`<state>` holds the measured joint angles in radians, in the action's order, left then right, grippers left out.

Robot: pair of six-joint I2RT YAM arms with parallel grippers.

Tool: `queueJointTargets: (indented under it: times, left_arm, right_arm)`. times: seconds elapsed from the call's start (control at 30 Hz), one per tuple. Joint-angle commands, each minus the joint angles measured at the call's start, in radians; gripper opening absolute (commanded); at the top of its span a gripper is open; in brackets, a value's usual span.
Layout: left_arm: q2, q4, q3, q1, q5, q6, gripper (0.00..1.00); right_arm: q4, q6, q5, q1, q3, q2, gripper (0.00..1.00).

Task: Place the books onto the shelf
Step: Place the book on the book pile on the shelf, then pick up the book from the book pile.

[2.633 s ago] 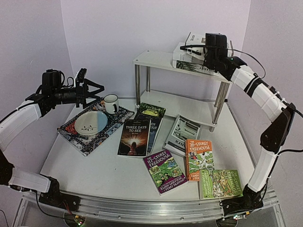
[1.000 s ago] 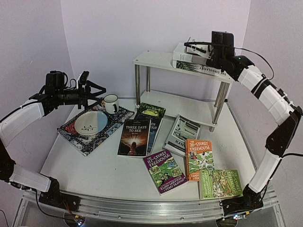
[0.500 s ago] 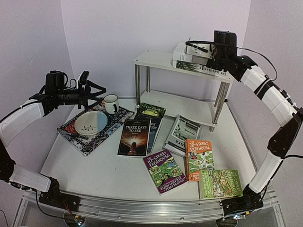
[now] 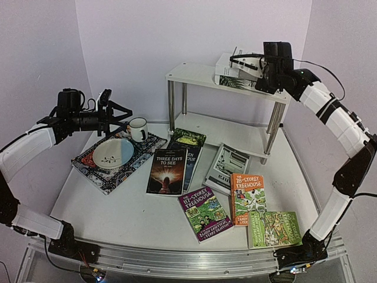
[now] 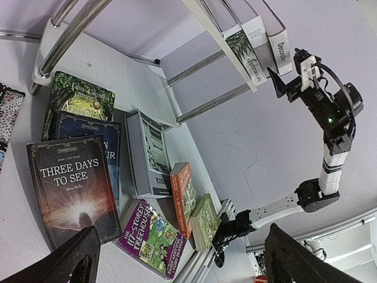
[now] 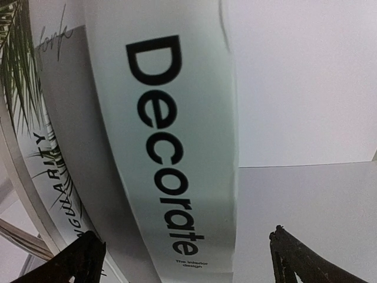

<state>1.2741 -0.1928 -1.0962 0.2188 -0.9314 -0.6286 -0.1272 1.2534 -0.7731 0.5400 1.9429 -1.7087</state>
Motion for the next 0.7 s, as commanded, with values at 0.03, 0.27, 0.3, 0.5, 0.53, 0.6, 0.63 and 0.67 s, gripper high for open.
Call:
queueJointTargets:
  times: [0.03,0.27,0.3,0.5,0.53,0.6,0.63,0.67]
  left_arm:
    - [-0.003,0.012,-0.003,-0.002,-0.016,-0.005,0.99]
    - [0.013,0.014,-0.007,-0.001,-0.016,-0.005,0.99]
    - [0.015,0.015,-0.006,-0.002,-0.017,-0.005,0.99]
    - [0.034,0.045,0.01,0.039,-0.003,-0.013,1.0]
    - [0.04,0.052,0.011,0.056,0.007,-0.015,1.0]
    - [0.054,0.071,0.014,0.102,0.04,-0.019,1.0]
    - [0.063,0.08,0.013,0.128,0.066,-0.02,1.0]
    - [0.075,0.088,0.012,0.156,0.09,-0.021,1.0]
  right_arm:
    - [0.004,-0.09,0.071,0.013,0.028,0.052,0.98]
    - [-0.018,-0.23,0.242,0.021,-0.038,0.16,0.98]
    - [-0.033,-0.267,0.287,0.021,-0.053,0.186,0.98]
    - [-0.071,-0.516,0.681,0.022,-0.237,0.358,0.98]
    - [-0.059,-0.549,0.757,0.022,-0.276,0.385,0.98]
    - [-0.039,-0.619,0.894,0.021,-0.352,0.423,0.98]
    - [-0.03,-0.657,0.946,0.021,-0.384,0.434,0.98]
    - [-0.02,-0.697,0.998,0.021,-0.419,0.444,0.98]
